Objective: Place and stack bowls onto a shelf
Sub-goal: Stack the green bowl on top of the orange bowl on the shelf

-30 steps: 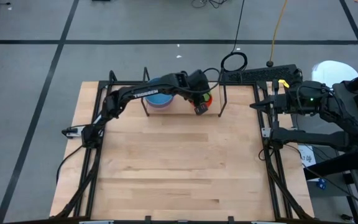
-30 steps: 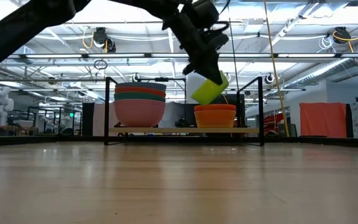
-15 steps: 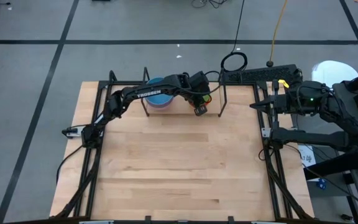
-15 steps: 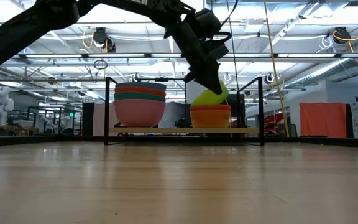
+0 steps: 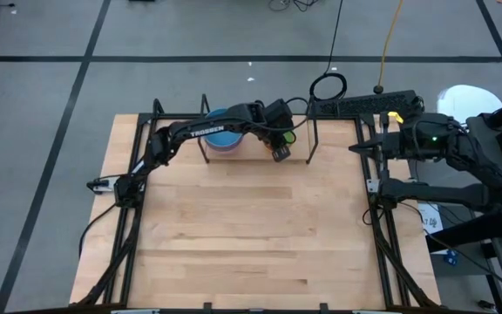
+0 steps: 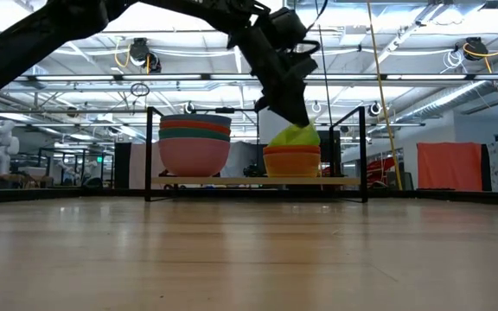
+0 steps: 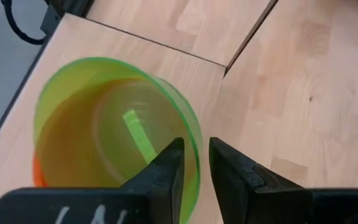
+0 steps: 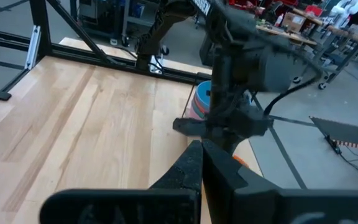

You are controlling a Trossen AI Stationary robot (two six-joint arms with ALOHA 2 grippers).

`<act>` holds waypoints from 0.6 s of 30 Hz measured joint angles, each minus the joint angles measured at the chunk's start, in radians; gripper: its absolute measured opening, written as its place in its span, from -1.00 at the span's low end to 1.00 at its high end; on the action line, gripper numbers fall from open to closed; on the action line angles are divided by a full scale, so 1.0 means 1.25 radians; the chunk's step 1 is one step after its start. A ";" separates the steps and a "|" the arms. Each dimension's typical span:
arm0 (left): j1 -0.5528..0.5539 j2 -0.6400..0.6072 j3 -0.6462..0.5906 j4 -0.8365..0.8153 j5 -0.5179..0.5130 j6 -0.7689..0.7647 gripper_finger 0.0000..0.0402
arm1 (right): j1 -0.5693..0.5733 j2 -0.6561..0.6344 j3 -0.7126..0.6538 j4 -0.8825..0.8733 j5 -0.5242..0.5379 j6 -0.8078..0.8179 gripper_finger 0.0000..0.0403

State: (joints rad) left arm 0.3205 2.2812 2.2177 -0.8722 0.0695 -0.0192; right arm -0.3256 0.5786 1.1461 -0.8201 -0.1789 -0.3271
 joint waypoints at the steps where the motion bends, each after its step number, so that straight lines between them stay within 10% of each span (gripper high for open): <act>1: -0.001 -0.007 0.000 -0.005 0.000 -0.001 -0.60 | 0.000 0.004 -0.003 0.001 0.000 -0.001 -1.00; 18: -0.045 -0.218 0.003 -0.165 -0.037 -0.021 -0.60 | -0.002 0.160 -0.291 0.572 0.004 0.015 -1.00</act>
State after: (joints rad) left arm 0.2637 2.0090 2.2219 -1.0785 0.0233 -0.0460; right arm -0.3278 0.7787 0.7826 -0.1048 -0.1742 -0.3083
